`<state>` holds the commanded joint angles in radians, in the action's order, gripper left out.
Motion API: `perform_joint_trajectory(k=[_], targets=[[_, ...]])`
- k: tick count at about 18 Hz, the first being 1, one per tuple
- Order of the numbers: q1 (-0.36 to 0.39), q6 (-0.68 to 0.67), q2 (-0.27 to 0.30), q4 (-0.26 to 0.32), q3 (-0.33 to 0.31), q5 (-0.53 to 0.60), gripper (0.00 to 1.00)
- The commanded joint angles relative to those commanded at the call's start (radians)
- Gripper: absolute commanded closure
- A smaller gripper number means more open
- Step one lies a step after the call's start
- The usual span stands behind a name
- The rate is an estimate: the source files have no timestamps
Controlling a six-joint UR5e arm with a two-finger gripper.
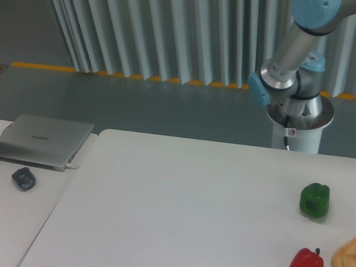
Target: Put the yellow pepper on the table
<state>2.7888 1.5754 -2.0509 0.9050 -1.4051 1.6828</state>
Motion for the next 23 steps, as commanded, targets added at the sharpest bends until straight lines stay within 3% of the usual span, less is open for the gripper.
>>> perform_joint_trajectory(k=[8,23], targets=[[0.008,-0.011,-0.012,-0.005,-0.003,0.006,0.0],[0.018,-0.011,-0.028,-0.072,-0.025,0.006,0.0]])
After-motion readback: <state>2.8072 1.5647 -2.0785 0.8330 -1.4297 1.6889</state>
